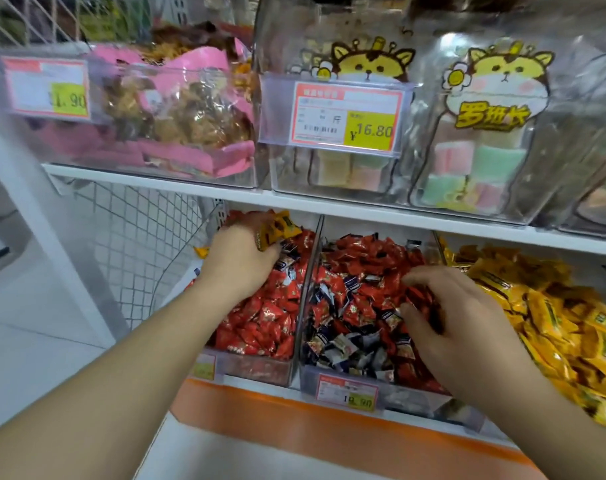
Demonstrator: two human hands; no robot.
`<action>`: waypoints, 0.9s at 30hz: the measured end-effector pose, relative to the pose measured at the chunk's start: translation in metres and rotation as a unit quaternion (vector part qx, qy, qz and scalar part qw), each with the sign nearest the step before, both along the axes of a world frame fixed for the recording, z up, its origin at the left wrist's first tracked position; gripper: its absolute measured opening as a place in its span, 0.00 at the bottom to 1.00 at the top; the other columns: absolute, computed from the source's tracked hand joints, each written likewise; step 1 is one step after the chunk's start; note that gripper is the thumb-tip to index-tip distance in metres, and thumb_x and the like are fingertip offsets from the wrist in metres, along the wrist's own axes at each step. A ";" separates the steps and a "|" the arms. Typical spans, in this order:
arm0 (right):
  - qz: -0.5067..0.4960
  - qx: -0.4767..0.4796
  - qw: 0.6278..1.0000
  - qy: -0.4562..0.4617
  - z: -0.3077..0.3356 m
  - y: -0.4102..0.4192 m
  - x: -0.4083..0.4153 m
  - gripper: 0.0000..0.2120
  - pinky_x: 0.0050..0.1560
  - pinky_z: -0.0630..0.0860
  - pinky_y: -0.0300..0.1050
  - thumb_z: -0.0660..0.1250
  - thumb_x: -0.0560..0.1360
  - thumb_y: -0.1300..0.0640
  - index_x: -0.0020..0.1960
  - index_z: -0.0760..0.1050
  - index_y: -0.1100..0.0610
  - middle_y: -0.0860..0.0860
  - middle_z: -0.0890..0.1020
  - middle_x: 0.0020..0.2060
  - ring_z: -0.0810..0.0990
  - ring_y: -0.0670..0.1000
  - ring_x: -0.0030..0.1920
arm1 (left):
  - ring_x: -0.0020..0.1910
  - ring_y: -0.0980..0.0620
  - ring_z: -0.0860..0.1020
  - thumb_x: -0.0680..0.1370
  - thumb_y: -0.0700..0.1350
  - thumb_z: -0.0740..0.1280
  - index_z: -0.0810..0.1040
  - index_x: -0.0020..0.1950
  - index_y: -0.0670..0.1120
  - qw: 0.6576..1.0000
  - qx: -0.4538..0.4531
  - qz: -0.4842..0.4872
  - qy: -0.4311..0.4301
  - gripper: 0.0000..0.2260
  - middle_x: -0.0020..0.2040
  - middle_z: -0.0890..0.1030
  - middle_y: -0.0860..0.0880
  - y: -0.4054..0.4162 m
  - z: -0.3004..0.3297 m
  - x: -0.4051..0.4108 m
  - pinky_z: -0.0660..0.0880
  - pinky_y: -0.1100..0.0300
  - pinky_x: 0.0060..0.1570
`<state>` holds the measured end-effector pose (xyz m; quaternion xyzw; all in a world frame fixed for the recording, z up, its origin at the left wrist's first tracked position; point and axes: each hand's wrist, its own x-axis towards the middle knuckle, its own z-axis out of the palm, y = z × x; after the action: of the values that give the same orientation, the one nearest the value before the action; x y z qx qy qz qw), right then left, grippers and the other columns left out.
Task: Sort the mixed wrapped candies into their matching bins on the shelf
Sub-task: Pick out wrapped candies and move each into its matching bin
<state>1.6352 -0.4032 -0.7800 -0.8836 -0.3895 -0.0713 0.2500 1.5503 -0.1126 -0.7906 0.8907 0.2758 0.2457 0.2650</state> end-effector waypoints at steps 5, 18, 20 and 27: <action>-0.001 0.000 1.000 0.005 -0.004 0.001 0.003 0.15 0.63 0.64 0.34 0.70 0.78 0.51 0.65 0.78 0.50 0.41 0.76 0.59 0.73 0.42 0.62 | 0.70 0.40 0.72 0.80 0.52 0.70 0.72 0.76 0.55 0.994 0.075 -0.008 0.082 0.24 0.72 0.73 0.43 0.016 -0.024 0.030 0.72 0.52 0.68; 0.000 -0.021 1.000 0.011 -0.004 -0.001 0.005 0.14 0.62 0.61 0.30 0.70 0.78 0.53 0.63 0.78 0.51 0.40 0.76 0.58 0.72 0.41 0.62 | 0.48 0.58 0.77 0.75 0.41 0.78 0.84 0.64 0.54 0.999 0.034 -0.008 -0.037 0.19 0.57 0.84 0.55 0.002 0.000 -0.007 0.67 0.80 0.47; 0.001 -0.033 0.999 0.018 -0.002 -0.003 0.002 0.15 0.63 0.59 0.28 0.70 0.78 0.53 0.64 0.78 0.50 0.40 0.75 0.60 0.72 0.42 0.65 | 0.46 0.58 0.79 0.76 0.43 0.77 0.83 0.66 0.57 0.999 0.007 0.002 -0.041 0.20 0.57 0.82 0.59 -0.005 0.007 -0.018 0.75 0.68 0.47; 0.025 -0.029 0.999 0.037 0.006 -0.005 -0.014 0.16 0.65 0.66 0.33 0.69 0.79 0.54 0.66 0.77 0.50 0.43 0.76 0.63 0.73 0.46 0.66 | 0.54 0.59 0.82 0.73 0.45 0.80 0.85 0.57 0.61 0.983 -0.139 0.021 -0.121 0.16 0.51 0.85 0.60 -0.036 0.021 -0.054 0.80 0.55 0.59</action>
<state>1.6210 -0.4081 -0.7737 -0.8823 -0.4040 -0.0212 0.2406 1.4964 -0.1487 -0.7698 0.8026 0.2921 0.3169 0.4124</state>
